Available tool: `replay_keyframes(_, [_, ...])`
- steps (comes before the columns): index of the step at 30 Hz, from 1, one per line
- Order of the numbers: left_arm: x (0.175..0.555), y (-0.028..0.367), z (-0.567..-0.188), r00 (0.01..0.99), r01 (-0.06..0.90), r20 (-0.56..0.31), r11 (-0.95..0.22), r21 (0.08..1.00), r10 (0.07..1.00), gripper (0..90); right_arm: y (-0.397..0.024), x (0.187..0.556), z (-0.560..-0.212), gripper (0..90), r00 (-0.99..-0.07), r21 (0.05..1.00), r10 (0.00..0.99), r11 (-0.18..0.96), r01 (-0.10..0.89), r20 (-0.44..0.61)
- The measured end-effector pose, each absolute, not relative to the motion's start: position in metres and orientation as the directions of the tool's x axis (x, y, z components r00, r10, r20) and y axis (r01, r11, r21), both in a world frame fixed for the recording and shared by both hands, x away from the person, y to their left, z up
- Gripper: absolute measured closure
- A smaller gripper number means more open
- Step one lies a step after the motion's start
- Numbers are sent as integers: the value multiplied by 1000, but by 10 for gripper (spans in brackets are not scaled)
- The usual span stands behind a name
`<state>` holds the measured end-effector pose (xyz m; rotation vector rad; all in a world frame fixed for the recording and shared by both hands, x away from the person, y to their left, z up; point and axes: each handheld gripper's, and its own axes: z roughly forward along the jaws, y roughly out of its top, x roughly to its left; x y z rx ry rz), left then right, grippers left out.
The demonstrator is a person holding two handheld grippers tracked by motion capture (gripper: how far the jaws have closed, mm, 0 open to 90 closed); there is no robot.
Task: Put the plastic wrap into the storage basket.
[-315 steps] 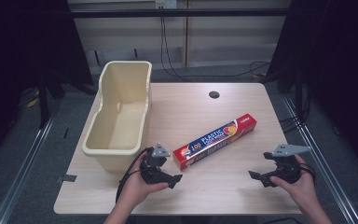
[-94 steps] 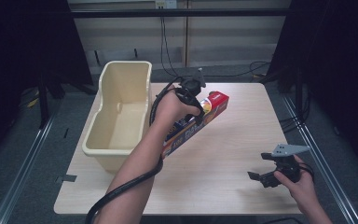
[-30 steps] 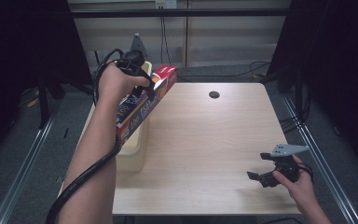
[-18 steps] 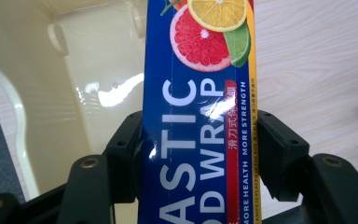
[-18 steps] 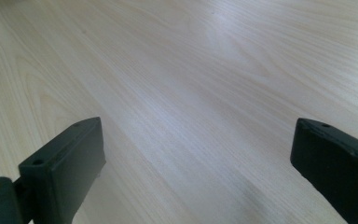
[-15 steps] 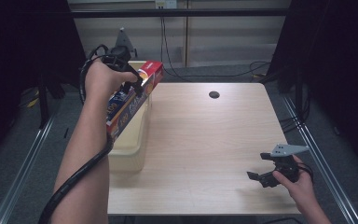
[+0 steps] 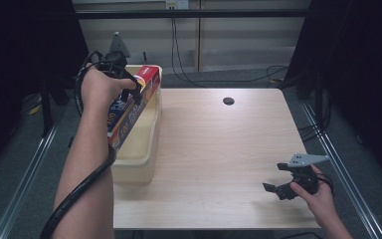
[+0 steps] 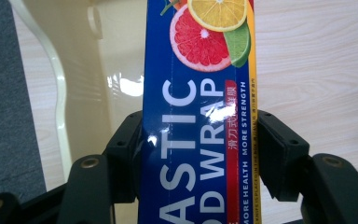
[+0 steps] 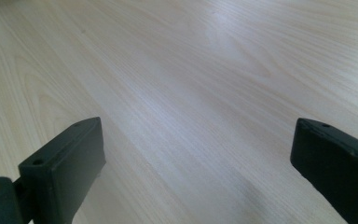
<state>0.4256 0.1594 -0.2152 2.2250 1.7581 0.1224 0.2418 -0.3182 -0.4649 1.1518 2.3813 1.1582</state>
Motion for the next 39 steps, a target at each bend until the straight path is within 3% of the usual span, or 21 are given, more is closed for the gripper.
replay_keyframes(39, [416, 189, -245, 130, 956, -124, -92, 277, 984, 411, -316, 241, -465, 28, -658, 753, 747, 377, 539, 97])
